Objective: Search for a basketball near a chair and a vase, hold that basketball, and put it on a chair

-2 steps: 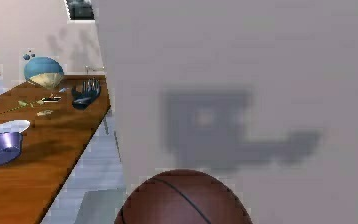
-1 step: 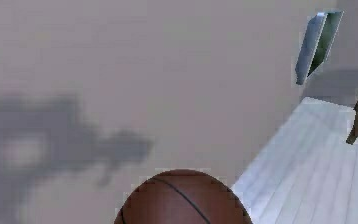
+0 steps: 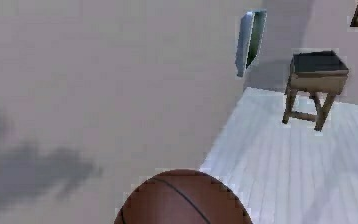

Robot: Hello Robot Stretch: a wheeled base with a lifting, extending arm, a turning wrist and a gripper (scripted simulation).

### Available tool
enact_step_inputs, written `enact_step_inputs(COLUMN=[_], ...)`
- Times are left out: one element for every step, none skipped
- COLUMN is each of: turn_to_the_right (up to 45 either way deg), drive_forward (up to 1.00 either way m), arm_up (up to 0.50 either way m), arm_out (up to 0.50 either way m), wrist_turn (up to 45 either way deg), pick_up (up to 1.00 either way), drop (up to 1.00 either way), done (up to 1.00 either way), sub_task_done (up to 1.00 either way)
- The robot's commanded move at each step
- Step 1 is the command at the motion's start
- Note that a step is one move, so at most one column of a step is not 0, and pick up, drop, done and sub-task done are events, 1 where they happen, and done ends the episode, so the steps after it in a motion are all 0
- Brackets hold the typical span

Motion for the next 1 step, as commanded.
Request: enact_step_inputs(turn_to_the_right=[-45.0], drive_forward=[0.0], arm_up=[0.0], arm_out=[0.0], wrist_turn=[0.0], pick_up=[0.0], drop=[0.0], done=[0.0], sub_task_done=[0.0])
